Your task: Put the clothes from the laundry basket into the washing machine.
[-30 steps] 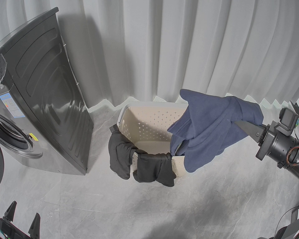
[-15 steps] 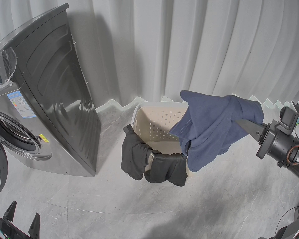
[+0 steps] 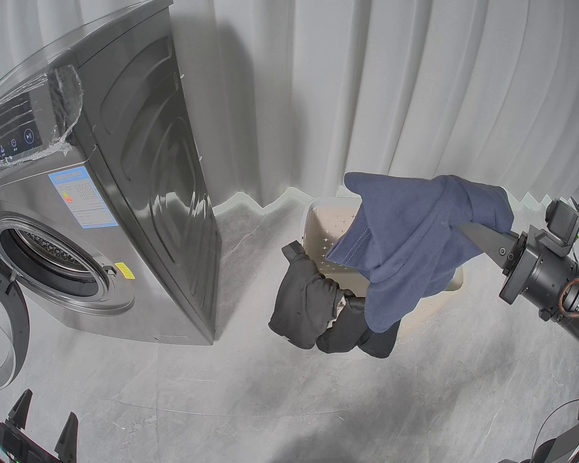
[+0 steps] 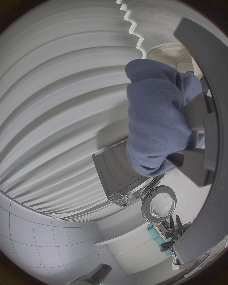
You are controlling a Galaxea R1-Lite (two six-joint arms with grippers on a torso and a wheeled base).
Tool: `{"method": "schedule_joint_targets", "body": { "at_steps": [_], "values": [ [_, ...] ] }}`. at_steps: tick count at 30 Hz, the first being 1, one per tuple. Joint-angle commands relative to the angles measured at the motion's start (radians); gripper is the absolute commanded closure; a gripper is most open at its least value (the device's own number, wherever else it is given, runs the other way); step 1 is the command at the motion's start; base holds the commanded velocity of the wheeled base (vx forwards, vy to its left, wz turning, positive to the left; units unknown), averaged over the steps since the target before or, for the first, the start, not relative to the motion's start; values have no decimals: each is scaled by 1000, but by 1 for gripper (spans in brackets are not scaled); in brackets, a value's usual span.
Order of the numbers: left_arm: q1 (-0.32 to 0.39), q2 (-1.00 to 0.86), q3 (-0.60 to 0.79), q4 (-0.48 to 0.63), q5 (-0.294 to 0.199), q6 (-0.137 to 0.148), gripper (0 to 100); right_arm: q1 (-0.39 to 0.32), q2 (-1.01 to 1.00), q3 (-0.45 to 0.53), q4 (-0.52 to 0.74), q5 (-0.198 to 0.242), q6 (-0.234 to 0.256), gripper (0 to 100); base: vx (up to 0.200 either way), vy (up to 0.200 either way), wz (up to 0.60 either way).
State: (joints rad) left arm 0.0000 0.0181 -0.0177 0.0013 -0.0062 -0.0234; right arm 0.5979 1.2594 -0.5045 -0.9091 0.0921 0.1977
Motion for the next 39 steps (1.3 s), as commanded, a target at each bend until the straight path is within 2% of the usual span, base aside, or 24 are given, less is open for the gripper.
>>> {"method": "schedule_joint_targets", "body": {
  "at_steps": [1,11,17,39],
  "values": [
    [0,-17,16,0,0,0,0,0,2,0,1,0,0,100,-200,0,0],
    [0,-17,16,0,0,-1,0,0,9,7,4,-2,3,100,-200,0,0],
    [2,-17,16,0,0,-1,0,0,11,9,4,0,3,100,0,0,0],
    [0,-17,16,0,-1,-1,0,0,12,11,4,0,5,100,0,200,0]
  ]
}}
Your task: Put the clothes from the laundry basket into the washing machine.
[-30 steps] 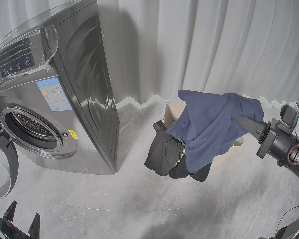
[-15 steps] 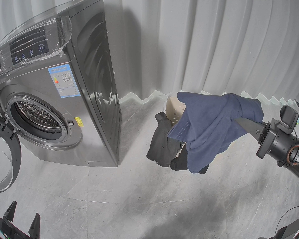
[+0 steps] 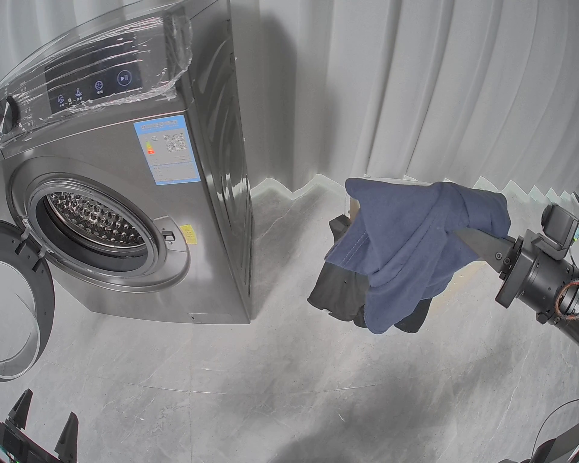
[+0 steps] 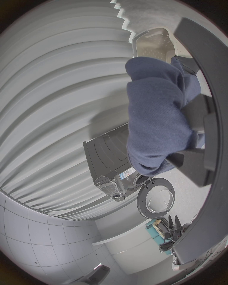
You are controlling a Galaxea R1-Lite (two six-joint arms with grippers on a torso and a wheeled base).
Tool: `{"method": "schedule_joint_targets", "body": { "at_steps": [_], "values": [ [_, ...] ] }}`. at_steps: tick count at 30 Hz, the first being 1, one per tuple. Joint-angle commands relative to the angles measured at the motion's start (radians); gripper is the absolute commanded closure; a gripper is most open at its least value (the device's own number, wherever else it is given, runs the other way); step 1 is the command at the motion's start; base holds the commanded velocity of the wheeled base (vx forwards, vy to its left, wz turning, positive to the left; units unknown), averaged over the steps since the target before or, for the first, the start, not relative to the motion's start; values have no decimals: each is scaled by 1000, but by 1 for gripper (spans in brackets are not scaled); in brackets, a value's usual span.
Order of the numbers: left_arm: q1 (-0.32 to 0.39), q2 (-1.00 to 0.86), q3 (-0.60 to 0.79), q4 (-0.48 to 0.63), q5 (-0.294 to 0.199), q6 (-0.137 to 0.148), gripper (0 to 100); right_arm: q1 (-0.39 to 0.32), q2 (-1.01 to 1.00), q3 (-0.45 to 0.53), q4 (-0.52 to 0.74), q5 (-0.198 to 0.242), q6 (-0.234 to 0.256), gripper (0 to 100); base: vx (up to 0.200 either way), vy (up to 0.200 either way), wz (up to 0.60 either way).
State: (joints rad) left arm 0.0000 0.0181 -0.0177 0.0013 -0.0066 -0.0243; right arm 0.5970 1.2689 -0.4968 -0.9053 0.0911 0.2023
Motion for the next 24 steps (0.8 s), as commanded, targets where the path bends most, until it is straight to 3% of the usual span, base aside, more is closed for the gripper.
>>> {"method": "schedule_joint_targets", "body": {
  "at_steps": [1,5,14,20,24],
  "values": [
    [0,-17,16,0,-1,0,0,1,3,3,0,1,0,100,0,200,0],
    [0,-17,16,0,0,0,0,1,3,3,0,3,0,100,0,200,0],
    [0,-17,16,0,0,0,0,1,3,3,-1,3,0,100,0,0,0],
    [0,-17,16,0,0,0,0,1,3,3,2,3,0,100,-200,0,0],
    [0,-17,16,0,0,0,0,1,3,6,3,3,0,100,0,0,0]
  ]
}}
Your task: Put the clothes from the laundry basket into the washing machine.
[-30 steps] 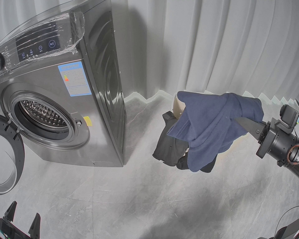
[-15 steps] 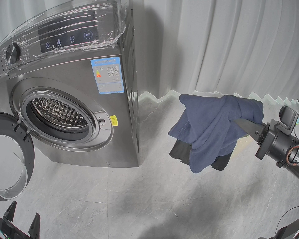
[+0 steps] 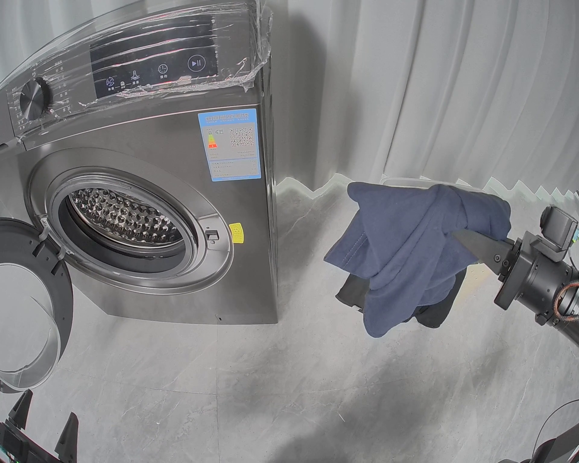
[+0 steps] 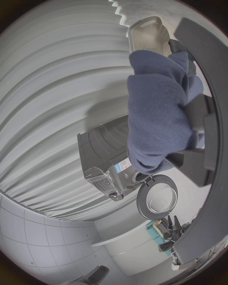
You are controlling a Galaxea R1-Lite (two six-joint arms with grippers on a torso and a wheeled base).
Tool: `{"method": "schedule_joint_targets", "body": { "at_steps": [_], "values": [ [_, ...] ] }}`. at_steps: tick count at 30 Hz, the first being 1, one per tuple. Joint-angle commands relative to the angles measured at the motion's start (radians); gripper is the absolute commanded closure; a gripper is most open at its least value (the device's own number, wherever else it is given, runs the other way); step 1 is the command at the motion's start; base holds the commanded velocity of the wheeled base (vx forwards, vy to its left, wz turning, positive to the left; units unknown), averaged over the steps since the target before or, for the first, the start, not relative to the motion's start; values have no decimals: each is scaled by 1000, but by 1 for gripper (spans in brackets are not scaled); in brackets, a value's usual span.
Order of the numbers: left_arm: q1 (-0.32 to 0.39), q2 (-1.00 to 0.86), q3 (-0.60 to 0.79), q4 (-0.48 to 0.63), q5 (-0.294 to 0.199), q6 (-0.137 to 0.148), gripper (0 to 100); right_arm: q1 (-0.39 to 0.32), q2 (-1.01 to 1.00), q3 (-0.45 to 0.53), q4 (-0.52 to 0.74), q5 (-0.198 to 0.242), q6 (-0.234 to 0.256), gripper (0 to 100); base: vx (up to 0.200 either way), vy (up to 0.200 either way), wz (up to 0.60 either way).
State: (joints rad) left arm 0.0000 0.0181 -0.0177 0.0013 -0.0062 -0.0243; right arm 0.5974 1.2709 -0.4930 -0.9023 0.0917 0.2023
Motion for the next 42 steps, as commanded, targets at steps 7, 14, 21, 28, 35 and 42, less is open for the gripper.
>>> {"method": "schedule_joint_targets", "body": {
  "at_steps": [7,14,21,28,35,42],
  "values": [
    [0,-17,16,0,0,0,0,1,1,8,3,2,-1,100,0,57,0],
    [0,-17,16,0,0,0,0,1,2,16,3,2,-1,100,0,200,0],
    [0,-17,16,0,0,0,0,5,1,14,3,0,-1,100,0,200,0],
    [0,-17,16,0,0,0,0,13,1,11,-6,3,-1,100,0,143,0],
    [0,-17,16,0,0,0,0,22,2,13,-4,0,2,100,0,0,0],
    [2,-17,16,0,0,0,0,18,2,14,2,-3,3,100,-200,0,0]
  ]
}}
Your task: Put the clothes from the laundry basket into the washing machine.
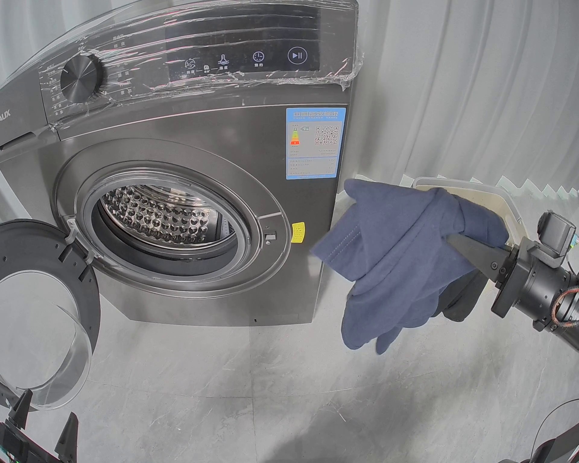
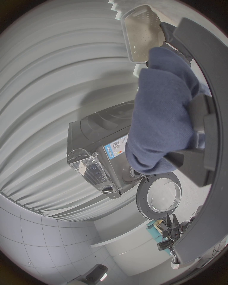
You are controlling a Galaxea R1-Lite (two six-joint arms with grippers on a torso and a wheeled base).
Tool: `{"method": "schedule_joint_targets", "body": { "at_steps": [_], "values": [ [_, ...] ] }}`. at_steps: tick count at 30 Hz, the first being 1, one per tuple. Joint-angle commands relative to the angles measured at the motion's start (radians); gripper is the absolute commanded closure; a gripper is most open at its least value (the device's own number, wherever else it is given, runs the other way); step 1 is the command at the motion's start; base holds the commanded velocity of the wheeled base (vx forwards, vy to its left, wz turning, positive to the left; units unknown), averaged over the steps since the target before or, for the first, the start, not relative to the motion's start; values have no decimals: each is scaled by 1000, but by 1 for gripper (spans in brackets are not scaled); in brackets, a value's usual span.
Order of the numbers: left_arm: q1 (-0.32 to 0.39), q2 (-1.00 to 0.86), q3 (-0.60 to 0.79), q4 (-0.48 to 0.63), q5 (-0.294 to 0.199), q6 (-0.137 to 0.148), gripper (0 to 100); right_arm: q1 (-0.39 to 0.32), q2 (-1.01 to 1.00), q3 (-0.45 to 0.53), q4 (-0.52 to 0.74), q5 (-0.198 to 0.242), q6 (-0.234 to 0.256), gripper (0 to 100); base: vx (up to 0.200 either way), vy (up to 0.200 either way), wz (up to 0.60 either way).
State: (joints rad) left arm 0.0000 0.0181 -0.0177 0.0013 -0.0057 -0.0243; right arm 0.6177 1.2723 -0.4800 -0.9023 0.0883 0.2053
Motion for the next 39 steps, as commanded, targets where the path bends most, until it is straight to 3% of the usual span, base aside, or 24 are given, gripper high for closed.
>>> {"method": "schedule_joint_targets", "body": {
  "at_steps": [1,11,29,35,39],
  "values": [
    [0,-17,16,0,0,0,0,-4,4,1,2,1,0,100,-200,0,0],
    [0,-17,16,0,0,0,0,-10,15,3,3,-5,2,100,-20,0,0],
    [0,-17,16,0,0,0,0,-10,16,6,3,-5,2,100,0,200,0],
    [0,-17,16,0,0,0,0,-10,16,6,3,-5,2,100,0,0,0],
    [0,-17,16,0,0,0,0,-10,16,11,3,-5,2,100,-200,0,0]
  ]
}}
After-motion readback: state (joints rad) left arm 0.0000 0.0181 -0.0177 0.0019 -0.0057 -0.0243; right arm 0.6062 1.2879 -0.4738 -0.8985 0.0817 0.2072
